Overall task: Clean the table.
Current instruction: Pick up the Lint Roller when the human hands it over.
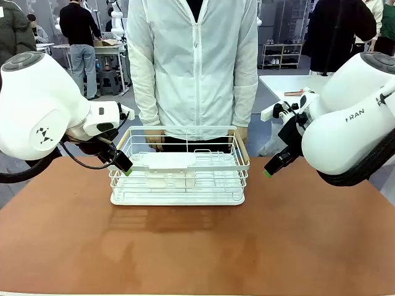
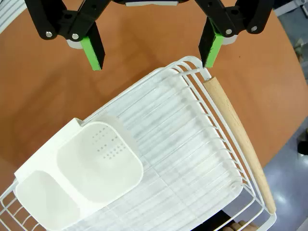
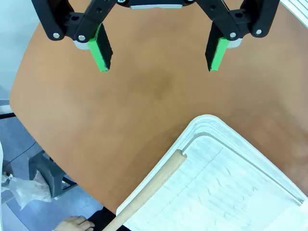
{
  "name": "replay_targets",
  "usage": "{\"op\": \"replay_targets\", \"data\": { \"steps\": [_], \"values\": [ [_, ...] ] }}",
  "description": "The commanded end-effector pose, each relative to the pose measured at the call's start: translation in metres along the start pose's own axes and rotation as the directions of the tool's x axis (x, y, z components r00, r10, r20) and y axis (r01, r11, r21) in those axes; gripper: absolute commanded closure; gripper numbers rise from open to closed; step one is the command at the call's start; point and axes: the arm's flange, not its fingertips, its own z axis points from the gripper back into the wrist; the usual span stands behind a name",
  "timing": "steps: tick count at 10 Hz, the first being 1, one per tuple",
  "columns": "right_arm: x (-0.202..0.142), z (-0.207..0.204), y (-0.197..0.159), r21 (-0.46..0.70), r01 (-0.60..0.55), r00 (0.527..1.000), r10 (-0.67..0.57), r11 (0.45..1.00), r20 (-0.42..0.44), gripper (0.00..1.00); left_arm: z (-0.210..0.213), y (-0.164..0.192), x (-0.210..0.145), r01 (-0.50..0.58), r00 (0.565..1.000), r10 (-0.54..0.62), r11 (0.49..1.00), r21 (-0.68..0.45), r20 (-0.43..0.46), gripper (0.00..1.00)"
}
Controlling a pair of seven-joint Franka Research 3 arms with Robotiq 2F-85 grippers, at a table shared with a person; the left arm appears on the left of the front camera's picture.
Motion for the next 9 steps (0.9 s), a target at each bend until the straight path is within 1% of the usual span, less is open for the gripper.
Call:
{"op": "replay_targets", "data": {
  "steps": [1, 9],
  "values": [
    [0.0000, 0.0000, 0.0000, 0.000, 0.000, 1.000, 0.000, 1.000, 0.000, 0.00, 0.0000, -0.0001, 0.0000, 0.000, 1.000, 0.000, 1.000, 0.000, 0.000, 0.00],
    [0.0000, 0.0000, 0.0000, 0.000, 0.000, 1.000, 0.000, 1.000, 0.000, 0.00, 0.0000, -0.0001, 0.0000, 0.000, 1.000, 0.000, 1.000, 0.000, 0.000, 0.00]
  ]
}}
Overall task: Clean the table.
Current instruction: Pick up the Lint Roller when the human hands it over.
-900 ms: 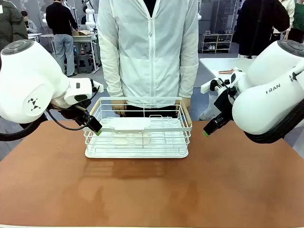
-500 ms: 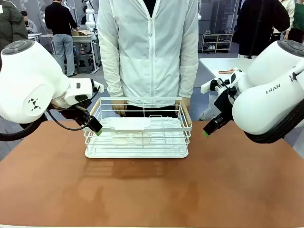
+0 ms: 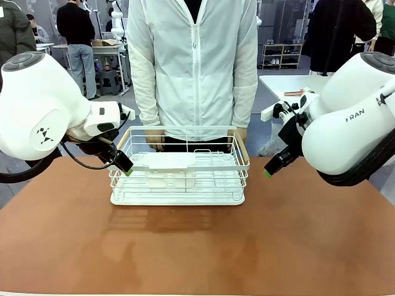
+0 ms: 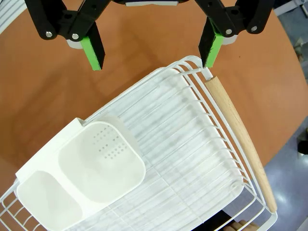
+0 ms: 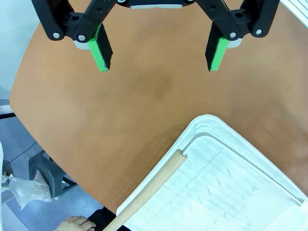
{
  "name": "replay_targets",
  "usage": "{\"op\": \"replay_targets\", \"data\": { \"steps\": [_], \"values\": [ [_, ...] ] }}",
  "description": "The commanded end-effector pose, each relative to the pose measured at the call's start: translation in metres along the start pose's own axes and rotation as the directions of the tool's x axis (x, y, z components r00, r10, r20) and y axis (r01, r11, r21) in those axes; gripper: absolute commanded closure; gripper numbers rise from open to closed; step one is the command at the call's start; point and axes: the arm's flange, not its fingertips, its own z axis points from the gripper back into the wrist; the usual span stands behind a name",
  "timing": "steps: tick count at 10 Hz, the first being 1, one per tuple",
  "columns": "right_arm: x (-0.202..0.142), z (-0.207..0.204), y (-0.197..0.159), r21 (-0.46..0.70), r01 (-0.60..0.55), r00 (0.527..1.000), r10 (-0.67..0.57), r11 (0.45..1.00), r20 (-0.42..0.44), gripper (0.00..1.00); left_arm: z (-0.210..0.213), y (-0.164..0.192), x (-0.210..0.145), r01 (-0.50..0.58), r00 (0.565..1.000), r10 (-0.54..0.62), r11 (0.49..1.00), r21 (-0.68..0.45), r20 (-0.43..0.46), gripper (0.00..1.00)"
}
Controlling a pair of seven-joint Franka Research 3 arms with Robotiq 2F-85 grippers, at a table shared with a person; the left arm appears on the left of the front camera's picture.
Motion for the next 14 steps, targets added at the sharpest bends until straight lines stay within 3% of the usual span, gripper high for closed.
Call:
{"op": "replay_targets", "data": {
  "steps": [1, 4, 6, 8, 10, 11, 12, 14],
  "values": [
    [0.000, 0.000, 0.000, 0.000, 0.000, 1.000, 0.000, 1.000, 0.000, 0.00, 0.000, 0.001, 0.000, -0.003, 1.000, 0.003, 1.000, 0.001, 0.000, 0.00],
    [0.007, 0.005, -0.004, 0.013, 0.016, 1.000, -0.016, 1.000, 0.006, 0.00, 0.002, 0.006, 0.005, -0.038, 0.999, 0.037, 0.999, -0.034, -0.023, 0.00],
    [0.020, 0.026, -0.020, 0.160, 0.085, 0.996, -0.083, 0.983, -0.020, 0.00, 0.021, 0.021, 0.022, -0.182, 0.980, 0.152, 0.945, -0.272, -0.127, 0.00],
    [0.030, 0.053, -0.044, 0.388, 0.186, 0.982, -0.166, 0.903, -0.086, 0.00, 0.051, 0.046, 0.033, -0.271, 0.962, 0.233, 0.863, -0.427, -0.140, 0.00],
    [0.030, 0.080, -0.074, 0.610, 0.299, 0.950, -0.291, 0.734, -0.115, 0.00, 0.077, 0.073, 0.030, -0.294, 0.954, 0.276, 0.770, -0.566, -0.119, 0.00],
    [0.023, 0.090, -0.097, 0.721, 0.389, 0.905, -0.383, 0.574, -0.184, 0.00, 0.091, 0.093, 0.021, -0.281, 0.949, 0.302, 0.685, -0.672, -0.088, 0.00],
    [0.010, 0.099, -0.125, 0.769, 0.478, 0.844, -0.464, 0.425, -0.268, 0.00, 0.104, 0.118, 0.004, -0.266, 0.940, 0.337, 0.625, -0.734, -0.054, 0.00],
    [-0.027, 0.110, -0.168, 0.789, 0.550, 0.767, -0.540, 0.274, -0.347, 0.00, 0.128, 0.171, -0.039, -0.275, 0.897, 0.443, 0.548, -0.790, -0.005, 0.00]
  ]
}}
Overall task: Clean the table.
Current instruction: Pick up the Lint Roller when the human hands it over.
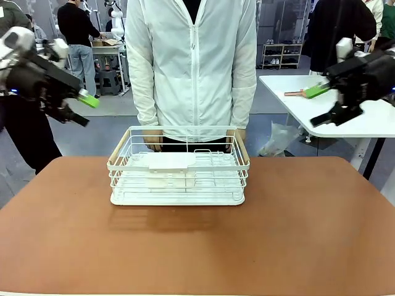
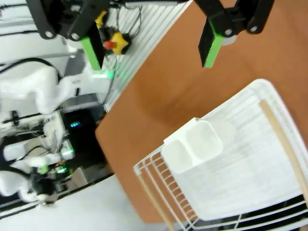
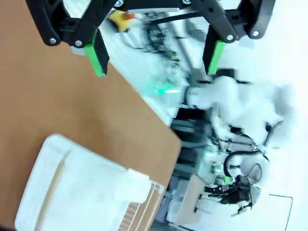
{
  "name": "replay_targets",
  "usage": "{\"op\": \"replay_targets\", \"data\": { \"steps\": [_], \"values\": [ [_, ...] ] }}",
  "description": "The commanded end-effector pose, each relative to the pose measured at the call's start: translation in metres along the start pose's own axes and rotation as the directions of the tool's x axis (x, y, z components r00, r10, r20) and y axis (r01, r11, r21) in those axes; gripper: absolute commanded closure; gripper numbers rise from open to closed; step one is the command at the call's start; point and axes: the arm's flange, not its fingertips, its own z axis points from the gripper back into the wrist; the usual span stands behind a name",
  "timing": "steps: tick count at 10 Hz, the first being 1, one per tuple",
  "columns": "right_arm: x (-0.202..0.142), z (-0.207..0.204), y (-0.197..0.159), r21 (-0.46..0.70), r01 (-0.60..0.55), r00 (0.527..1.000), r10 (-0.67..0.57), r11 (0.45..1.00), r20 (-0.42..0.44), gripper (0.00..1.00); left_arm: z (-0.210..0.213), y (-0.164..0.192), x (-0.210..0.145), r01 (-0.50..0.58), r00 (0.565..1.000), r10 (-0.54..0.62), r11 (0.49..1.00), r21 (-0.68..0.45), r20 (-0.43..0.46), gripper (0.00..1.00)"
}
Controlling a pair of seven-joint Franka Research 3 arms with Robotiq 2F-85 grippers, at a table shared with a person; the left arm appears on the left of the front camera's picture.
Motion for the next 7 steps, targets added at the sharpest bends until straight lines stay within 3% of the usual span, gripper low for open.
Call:
{"op": "replay_targets", "data": {
  "steps": [1, 2, 5, 7],
  "values": [
    [-0.004, 0.044, -0.028, 0.008, 0.166, 0.985, -0.167, 0.986, 0.045, 0.00, 0.070, 0.026, -0.017, -0.077, 0.991, 0.088, 0.991, -0.110, 0.100, 0.00],
    [-0.013, 0.070, -0.038, -0.012, 0.192, 0.980, -0.191, 0.981, 0.048, 0.00, 0.107, 0.032, -0.025, -0.127, 0.977, 0.147, 0.983, -0.132, 0.154, 0.00],
    [-0.042, 0.161, -0.078, 0.059, 0.281, 0.940, -0.287, 0.958, 0.185, 0.00, 0.177, 0.069, -0.060, -0.258, 0.897, 0.304, 0.950, -0.178, 0.320, 0.00],
    [-0.070, 0.208, -0.102, 0.137, 0.334, 0.890, -0.360, 0.933, 0.280, 0.00, 0.211, 0.084, -0.088, -0.276, 0.871, 0.317, 0.948, -0.159, 0.376, 0.00]
  ]
}}
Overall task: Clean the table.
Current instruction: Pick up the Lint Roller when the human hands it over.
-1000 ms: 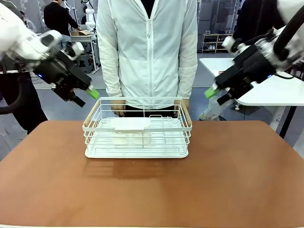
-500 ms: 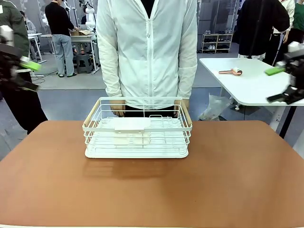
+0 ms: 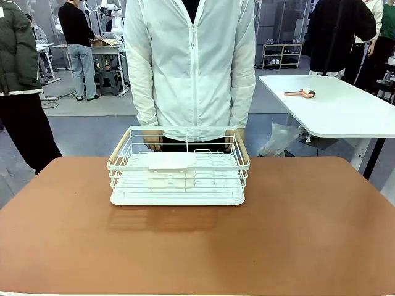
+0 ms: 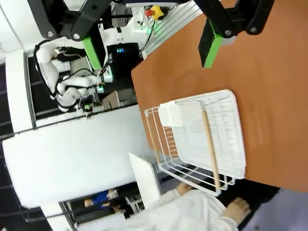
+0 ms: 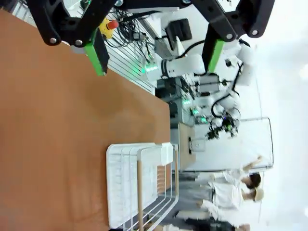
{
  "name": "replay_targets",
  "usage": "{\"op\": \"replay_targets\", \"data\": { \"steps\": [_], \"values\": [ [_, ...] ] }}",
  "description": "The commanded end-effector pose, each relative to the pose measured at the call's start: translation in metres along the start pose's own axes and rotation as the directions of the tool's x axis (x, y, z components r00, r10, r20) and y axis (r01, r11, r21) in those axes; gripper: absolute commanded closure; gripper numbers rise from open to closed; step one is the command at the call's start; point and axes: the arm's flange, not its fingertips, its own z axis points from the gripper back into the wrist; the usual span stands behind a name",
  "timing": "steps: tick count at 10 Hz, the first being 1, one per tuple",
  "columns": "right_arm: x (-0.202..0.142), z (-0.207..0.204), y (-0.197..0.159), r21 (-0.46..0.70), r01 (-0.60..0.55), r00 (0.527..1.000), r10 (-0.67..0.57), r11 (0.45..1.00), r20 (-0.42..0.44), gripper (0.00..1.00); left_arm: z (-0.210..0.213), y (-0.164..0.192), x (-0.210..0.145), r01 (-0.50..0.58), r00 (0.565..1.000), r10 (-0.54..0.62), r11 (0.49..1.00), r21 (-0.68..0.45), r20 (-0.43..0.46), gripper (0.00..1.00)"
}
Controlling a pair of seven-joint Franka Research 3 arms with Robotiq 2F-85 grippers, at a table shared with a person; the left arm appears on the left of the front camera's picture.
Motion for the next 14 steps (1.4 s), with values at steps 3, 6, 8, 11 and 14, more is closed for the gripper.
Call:
{"op": "replay_targets", "data": {
  "steps": [3, 6, 8, 11, 14],
  "values": [
    [-0.008, 0.035, -0.022, 0.125, 0.068, 0.992, -0.081, 0.990, 0.102, 0.00, 0.037, 0.018, -0.005, -0.030, 0.996, 0.032, 0.999, -0.028, 0.088, 0.00],
    [-0.012, 0.023, -0.015, 0.134, 0.052, 0.992, -0.067, 0.990, 0.106, 0.00, 0.024, 0.017, -0.003, -0.028, 0.998, 0.029, 0.999, -0.019, 0.058, 0.00],
    [-0.008, 0.031, -0.022, 0.113, 0.055, 0.993, -0.066, 0.992, 0.095, 0.00, 0.026, 0.018, -0.006, -0.047, 0.997, 0.046, 0.999, 0.006, 0.064, 0.00],
    [-0.008, 0.031, -0.022, 0.113, 0.055, 0.993, -0.066, 0.992, 0.095, 0.00, 0.026, 0.018, -0.006, -0.047, 0.997, 0.046, 0.999, 0.006, 0.064, 0.00],
    [-0.008, 0.031, -0.022, 0.113, 0.055, 0.993, -0.066, 0.992, 0.095, 0.00, 0.026, 0.018, -0.006, -0.047, 0.997, 0.046, 0.999, 0.006, 0.064, 0.00]
  ]
}}
